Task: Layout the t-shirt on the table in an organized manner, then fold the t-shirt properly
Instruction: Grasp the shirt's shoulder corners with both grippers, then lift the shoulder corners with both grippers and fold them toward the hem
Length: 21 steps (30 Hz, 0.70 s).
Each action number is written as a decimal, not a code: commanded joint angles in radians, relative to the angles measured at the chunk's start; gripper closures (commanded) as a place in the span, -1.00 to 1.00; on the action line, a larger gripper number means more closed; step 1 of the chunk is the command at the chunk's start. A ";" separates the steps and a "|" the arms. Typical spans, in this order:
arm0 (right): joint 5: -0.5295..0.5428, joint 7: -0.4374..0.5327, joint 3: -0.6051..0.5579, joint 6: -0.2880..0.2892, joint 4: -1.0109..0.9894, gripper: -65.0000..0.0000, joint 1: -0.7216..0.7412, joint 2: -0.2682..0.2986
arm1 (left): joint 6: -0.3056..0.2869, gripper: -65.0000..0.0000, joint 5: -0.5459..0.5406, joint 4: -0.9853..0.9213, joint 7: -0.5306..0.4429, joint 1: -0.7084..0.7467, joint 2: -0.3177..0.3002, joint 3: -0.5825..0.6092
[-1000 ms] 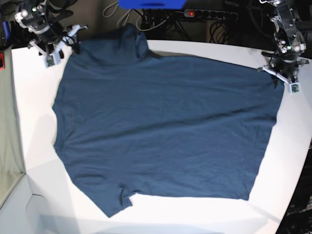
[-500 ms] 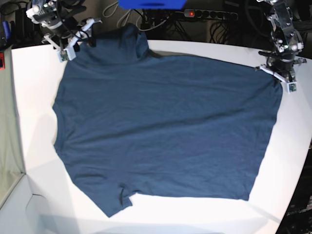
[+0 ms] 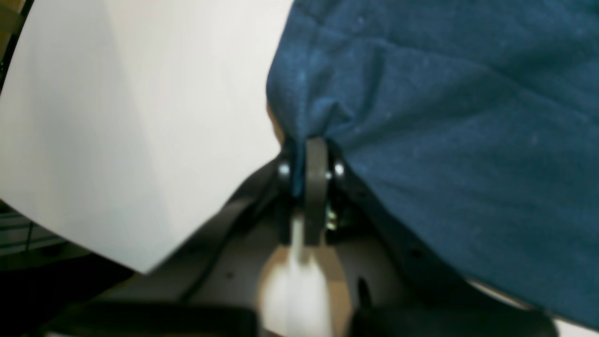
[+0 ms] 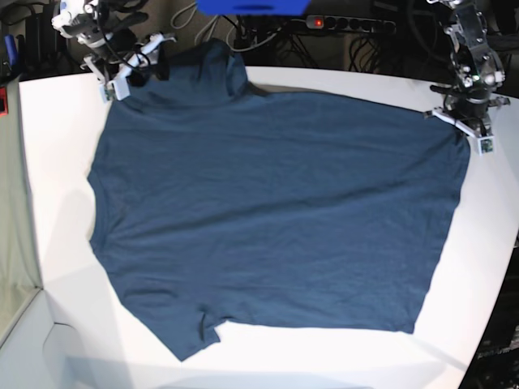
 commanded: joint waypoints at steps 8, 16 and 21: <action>-0.025 0.048 -0.001 -0.001 -0.090 0.61 -0.007 0.001 | 0.001 1.00 0.010 0.006 0.033 0.006 -0.007 -0.004; -0.026 0.057 0.005 -0.001 -0.083 1.00 0.017 0.021 | 0.002 1.00 0.010 0.011 0.033 0.006 -0.005 -0.004; -0.022 0.049 0.007 -0.001 0.042 1.00 0.017 0.050 | 0.002 1.00 0.010 0.094 0.039 0.010 0.032 -0.007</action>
